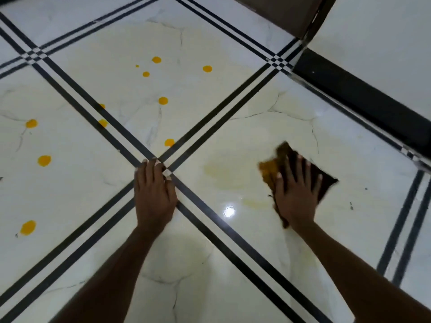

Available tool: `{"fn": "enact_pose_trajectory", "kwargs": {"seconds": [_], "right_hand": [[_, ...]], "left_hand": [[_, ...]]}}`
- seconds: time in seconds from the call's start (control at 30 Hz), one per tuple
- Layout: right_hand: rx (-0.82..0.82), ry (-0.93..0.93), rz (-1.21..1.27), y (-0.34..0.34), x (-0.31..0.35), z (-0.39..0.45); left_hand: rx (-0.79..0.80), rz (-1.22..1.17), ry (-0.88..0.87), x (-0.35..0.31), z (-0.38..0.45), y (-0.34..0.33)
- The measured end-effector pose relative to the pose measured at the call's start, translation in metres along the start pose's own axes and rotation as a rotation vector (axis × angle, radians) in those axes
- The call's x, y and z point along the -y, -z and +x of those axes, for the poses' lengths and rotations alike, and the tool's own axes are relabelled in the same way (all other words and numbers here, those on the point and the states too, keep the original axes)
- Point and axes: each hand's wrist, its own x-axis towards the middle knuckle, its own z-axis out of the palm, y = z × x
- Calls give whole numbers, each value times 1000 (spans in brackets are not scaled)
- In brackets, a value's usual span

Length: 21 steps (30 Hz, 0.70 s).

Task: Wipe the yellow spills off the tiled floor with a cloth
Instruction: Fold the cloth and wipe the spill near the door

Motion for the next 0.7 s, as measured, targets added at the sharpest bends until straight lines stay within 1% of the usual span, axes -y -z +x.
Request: {"fn": "enact_pose_trajectory", "kwargs": {"seconds": [0.03, 0.07, 0.1, 0.17, 0.23, 0.27, 0.3, 0.33, 0.4, 0.47, 0.5, 0.53, 0.57, 0.63, 0.67, 0.7], "right_hand": [[-8, -48, -7, 3, 3, -27], [7, -42, -18, 5, 19, -56], [21, 22, -19, 5, 44, -82], [85, 257, 35, 4, 97, -101], [135, 524, 97, 1, 131, -61], [153, 615, 109, -2, 137, -27], [152, 654, 95, -7, 139, 11], [141, 610, 72, -13, 137, 48], [95, 370, 45, -19, 128, 112], [101, 153, 67, -24, 138, 145], [102, 127, 72, -29, 150, 146], [90, 188, 57, -34, 170, 138], [70, 319, 47, -36, 186, 124], [58, 659, 50, -41, 208, 84], [77, 799, 38, -41, 205, 64], [102, 898, 19, -37, 195, 52]], "left_hand": [[6, 5, 3, 7, 1, 2], [9, 8, 5, 12, 2, 2], [12, 15, 7, 16, 3, 2], [23, 43, 12, 18, 3, 3], [24, 56, 11, 17, 1, 2], [18, 49, 9, 16, 1, 1], [16, 37, 8, 14, 1, 1], [15, 30, 7, 14, 3, -1], [7, 28, 17, 9, 1, -4], [8, 29, 12, 8, 1, -6], [11, 20, 5, 7, 0, -7], [13, 12, 2, 10, 1, -7], [12, 4, 1, 10, 2, -7], [1, 3, 9, 15, 4, -7], [-2, -1, 8, 17, 2, -7], [-7, -10, 5, 19, -1, -7]]}}
